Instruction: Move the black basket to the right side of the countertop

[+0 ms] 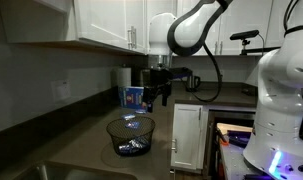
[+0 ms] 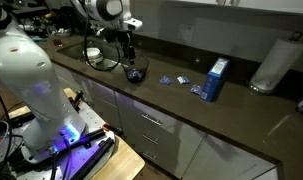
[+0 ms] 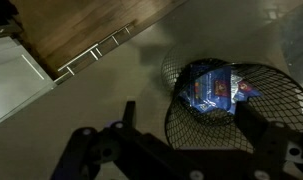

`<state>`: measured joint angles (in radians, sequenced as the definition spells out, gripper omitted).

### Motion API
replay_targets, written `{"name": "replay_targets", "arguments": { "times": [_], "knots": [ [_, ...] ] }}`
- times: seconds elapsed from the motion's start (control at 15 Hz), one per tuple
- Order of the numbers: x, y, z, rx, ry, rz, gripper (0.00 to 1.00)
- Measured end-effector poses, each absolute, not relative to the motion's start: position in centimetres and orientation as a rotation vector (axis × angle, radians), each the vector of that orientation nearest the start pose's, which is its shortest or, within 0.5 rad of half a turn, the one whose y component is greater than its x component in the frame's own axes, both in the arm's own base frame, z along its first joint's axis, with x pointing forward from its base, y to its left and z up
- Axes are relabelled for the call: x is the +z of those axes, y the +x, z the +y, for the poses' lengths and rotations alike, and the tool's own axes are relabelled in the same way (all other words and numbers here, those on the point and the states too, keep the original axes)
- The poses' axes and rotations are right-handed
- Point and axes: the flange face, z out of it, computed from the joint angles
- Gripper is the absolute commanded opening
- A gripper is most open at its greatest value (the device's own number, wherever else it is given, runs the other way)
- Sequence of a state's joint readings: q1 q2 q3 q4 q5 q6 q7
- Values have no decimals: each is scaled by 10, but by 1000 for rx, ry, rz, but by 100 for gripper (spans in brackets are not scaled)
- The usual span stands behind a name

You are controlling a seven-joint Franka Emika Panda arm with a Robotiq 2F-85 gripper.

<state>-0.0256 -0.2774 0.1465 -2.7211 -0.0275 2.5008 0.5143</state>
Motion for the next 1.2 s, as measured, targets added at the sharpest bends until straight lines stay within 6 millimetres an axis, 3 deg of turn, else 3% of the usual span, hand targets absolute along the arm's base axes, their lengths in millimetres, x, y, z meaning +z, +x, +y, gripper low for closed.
{"name": "replay_targets", "arguments": {
  "times": [0.27, 0.4, 0.47, 0.8, 1.0, 1.07, 1.2],
  "knots": [
    [294, 406, 42, -102, -3090, 663, 97],
    [284, 410, 42, -97, -3080, 682, 86],
    [279, 411, 41, -94, -3076, 689, 87],
    [262, 420, 39, -79, -3062, 717, 49],
    [256, 425, 37, -78, -3056, 727, 30],
    [255, 426, 36, -78, -3055, 729, 29],
    [253, 428, 35, -74, -3054, 733, 17]
  ]
}}
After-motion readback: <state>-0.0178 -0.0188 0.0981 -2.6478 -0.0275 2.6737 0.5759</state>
